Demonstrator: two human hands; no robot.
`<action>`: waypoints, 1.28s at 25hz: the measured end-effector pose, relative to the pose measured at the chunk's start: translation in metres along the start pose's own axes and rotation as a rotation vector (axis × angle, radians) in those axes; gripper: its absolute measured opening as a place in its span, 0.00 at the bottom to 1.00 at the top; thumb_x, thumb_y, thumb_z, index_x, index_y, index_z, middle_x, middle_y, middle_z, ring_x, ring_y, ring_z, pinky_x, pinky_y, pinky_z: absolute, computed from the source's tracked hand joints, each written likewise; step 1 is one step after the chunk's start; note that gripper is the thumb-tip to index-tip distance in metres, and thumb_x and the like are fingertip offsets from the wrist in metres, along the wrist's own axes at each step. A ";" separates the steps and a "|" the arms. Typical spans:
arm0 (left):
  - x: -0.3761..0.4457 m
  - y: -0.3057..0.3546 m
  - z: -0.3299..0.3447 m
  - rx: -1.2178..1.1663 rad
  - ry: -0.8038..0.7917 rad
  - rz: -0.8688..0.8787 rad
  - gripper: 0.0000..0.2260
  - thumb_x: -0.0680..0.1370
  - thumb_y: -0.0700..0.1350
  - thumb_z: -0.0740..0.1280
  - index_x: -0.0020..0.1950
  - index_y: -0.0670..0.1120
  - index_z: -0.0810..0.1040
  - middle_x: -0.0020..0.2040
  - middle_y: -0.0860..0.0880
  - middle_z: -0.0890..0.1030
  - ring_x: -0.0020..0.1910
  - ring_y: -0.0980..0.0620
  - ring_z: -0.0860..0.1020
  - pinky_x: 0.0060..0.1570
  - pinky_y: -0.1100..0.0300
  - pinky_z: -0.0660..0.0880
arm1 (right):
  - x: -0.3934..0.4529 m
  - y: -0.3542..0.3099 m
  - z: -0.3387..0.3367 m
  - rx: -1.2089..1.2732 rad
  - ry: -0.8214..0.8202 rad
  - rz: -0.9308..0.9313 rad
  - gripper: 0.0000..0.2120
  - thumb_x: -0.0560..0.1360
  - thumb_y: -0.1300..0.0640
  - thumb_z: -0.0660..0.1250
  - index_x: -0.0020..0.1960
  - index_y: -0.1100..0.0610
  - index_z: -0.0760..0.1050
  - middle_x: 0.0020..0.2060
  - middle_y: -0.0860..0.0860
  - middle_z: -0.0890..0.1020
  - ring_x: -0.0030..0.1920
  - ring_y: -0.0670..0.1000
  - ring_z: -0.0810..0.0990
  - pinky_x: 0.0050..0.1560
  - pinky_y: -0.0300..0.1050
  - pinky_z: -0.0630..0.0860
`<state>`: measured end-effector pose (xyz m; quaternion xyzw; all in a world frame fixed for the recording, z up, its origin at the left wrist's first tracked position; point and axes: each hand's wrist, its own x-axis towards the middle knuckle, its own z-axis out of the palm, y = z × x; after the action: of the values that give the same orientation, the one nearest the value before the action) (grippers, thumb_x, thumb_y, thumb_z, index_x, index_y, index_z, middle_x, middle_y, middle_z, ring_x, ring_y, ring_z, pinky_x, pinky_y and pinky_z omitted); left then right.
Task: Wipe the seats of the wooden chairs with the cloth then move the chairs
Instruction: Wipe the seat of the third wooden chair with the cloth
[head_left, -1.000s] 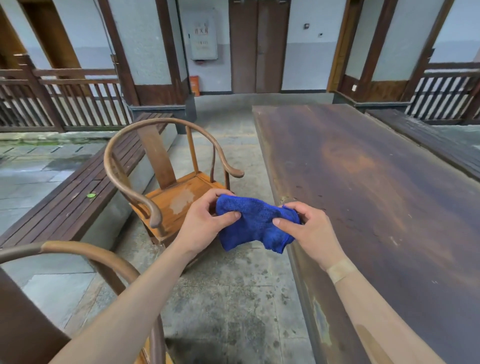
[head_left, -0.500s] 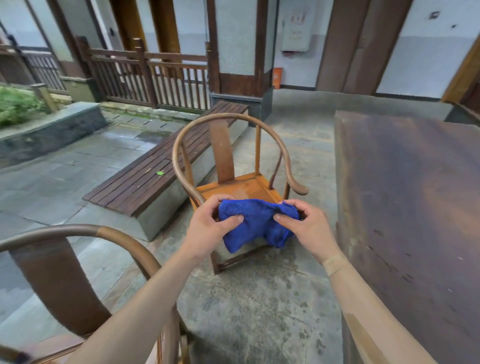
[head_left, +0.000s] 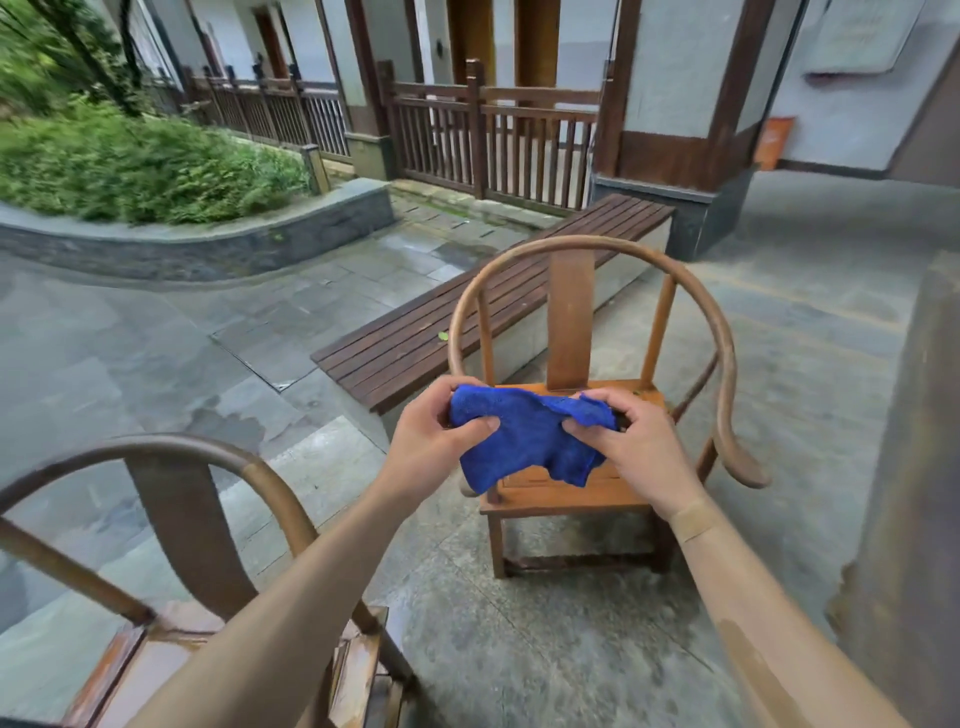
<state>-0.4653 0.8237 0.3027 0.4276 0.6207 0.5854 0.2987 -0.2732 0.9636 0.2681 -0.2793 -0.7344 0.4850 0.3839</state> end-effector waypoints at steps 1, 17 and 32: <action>0.010 0.003 0.009 0.005 0.009 -0.002 0.15 0.74 0.36 0.73 0.48 0.57 0.80 0.50 0.43 0.84 0.47 0.50 0.81 0.48 0.51 0.79 | 0.010 0.003 -0.010 0.005 0.001 -0.006 0.11 0.71 0.60 0.77 0.50 0.48 0.82 0.48 0.45 0.85 0.51 0.46 0.82 0.52 0.39 0.76; 0.181 -0.029 0.090 -0.075 0.004 0.042 0.12 0.75 0.33 0.72 0.57 0.43 0.78 0.52 0.40 0.83 0.51 0.48 0.82 0.51 0.54 0.79 | 0.141 0.074 -0.085 0.003 0.092 0.071 0.08 0.74 0.61 0.73 0.52 0.53 0.83 0.45 0.43 0.85 0.48 0.46 0.83 0.49 0.44 0.77; 0.352 -0.070 0.090 -0.093 0.040 -0.005 0.13 0.76 0.34 0.72 0.57 0.46 0.79 0.52 0.43 0.84 0.54 0.42 0.82 0.53 0.45 0.80 | 0.307 0.135 -0.084 -0.062 0.047 0.130 0.08 0.73 0.62 0.72 0.48 0.50 0.82 0.40 0.41 0.83 0.42 0.43 0.80 0.45 0.46 0.76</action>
<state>-0.5604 1.1792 0.2671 0.3999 0.5998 0.6211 0.3073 -0.3664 1.2965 0.2525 -0.3496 -0.7201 0.4791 0.3601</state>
